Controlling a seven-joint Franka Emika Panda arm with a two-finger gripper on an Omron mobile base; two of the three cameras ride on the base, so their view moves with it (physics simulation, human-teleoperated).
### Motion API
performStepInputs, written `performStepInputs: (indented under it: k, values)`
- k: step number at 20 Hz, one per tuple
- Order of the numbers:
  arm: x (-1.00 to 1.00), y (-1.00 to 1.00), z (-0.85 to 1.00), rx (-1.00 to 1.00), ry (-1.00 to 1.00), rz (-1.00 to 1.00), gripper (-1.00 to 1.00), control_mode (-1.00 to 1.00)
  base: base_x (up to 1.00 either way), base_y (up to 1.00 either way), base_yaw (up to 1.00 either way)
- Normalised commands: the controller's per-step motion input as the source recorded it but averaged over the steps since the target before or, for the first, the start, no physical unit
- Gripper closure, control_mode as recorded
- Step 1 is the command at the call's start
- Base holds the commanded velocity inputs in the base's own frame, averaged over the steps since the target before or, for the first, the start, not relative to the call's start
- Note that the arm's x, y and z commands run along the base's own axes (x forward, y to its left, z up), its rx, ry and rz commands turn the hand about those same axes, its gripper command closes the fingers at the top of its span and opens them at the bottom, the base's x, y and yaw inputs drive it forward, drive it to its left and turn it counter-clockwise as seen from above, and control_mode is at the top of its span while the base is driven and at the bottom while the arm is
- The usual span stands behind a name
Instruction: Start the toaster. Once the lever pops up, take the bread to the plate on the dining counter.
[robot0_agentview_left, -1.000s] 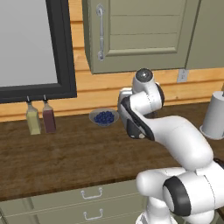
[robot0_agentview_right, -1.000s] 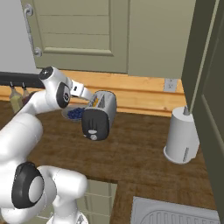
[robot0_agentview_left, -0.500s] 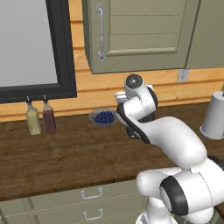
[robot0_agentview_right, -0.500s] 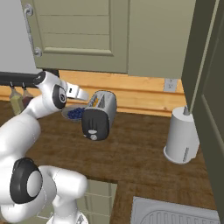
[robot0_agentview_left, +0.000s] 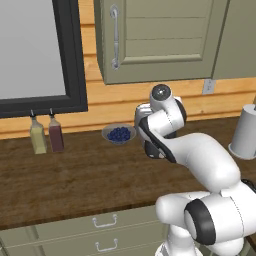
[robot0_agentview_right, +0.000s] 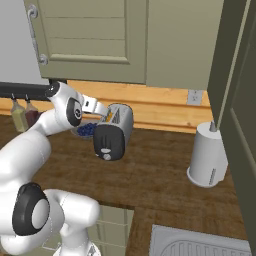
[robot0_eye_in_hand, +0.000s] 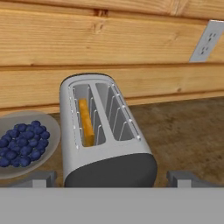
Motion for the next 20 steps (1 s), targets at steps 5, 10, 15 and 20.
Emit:
performStepInputs:
  k: [5,10,15,20]
  values:
    - [0.0,0.0,0.0,0.0,0.0,0.0,-1.0,-1.0,0.0,0.0,0.0]
    - [0.0,0.0,0.0,0.0,0.0,0.0,-1.0,-1.0,0.0,0.0,0.0]
    - [0.0,0.0,0.0,0.0,0.0,0.0,-1.0,-1.0,0.0,0.0,0.0]
    - [0.0,0.0,0.0,0.0,0.0,0.0,-1.0,-1.0,0.0,0.0,0.0]
